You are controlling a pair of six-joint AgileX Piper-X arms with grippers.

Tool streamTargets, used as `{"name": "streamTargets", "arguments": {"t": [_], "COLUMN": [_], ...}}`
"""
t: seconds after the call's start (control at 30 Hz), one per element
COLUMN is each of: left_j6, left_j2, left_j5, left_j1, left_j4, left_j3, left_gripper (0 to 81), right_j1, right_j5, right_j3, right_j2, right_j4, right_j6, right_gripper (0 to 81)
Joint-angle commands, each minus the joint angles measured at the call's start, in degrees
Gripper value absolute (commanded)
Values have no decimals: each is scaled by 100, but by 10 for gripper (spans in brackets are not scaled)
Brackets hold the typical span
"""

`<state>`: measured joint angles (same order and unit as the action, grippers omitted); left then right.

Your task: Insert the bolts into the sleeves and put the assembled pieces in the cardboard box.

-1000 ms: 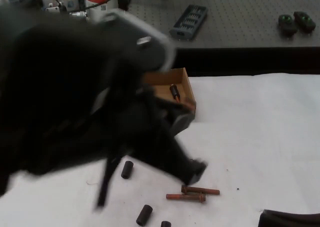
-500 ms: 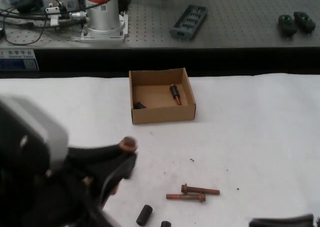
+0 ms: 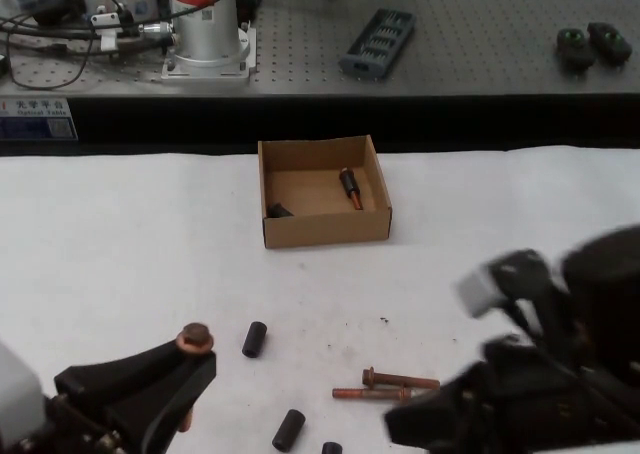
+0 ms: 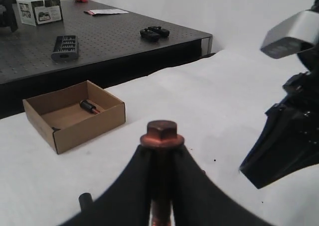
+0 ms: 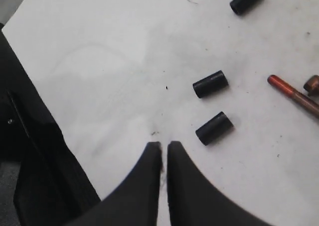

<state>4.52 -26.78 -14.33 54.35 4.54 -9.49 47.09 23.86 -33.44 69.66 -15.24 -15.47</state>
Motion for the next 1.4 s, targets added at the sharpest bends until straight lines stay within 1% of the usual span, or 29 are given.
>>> {"name": "streamTargets", "arguments": {"t": [0.0,0.07,0.13,0.17,0.27,0.33,0.4,0.43,0.47,0.53,0.6,0.67,0.7,0.8,0.9,1.13,1.2,1.37], "left_j6": [-62,-62,-62,-62,-62,-136,-209,-211,-210,-210,-210,-210,-210,-285,-316,-362,-362,-362], "left_j2": [167,205,211,211,211,210,210,210,210,210,210,210,210,210,210,210,210,210], "left_j5": [-85,-85,-85,-85,-85,-85,-85,-85,-85,-85,-85,-85,-85,-140,-174,-174,-174,-174], "left_j1": [33,33,33,33,33,33,33,33,33,33,33,33,33,33,33,33,33,33], "left_j4": [190,158,159,159,159,108,25,-18,-32,-61,-85,-107,-116,-148,-163,-173,-189,-224], "left_j3": [96,102,102,102,102,102,102,102,102,102,102,102,102,102,102,102,102,102], "left_gripper": [6,6,6,6,6,6,6,6,6,6,6,6,6,6,6,6,6,6], "right_j1": [11,11,11,11,-77,-136,-190,-199,-197,-197,-197,-197,-197,-136,-36,78,102,253], "right_j5": [24,-277,-759,-861,-881,-863,-626,-488,-485,-483,-487,-487,-487,-487,-513,-909,-994,-1069], "right_j3": [-123,-211,-220,-220,-220,-220,-225,-225,-225,-225,-267,-382,-449,-658,-910,-1422,-1451,-1465], "right_j2": [83,305,482,549,725,830,941,1025,1101,1252,1428,1655,1760,2019,2215,2447,2445,2513], "right_j4": [-41,-78,-41,-19,90,303,589,764,961,1291,1488,1441,1380,1108,566,-697,-720,-720], "right_j6": [47,-194,-456,-528,-985,-1602,-2153,-2396,-2585,-3025,-3317,-3397,-3396,-3401,-3443,-3536,-3679,-4332], "right_gripper": [53,40,0,25,160,275,371,410,428,421,376,329,321,322,322,322,322,322]}}
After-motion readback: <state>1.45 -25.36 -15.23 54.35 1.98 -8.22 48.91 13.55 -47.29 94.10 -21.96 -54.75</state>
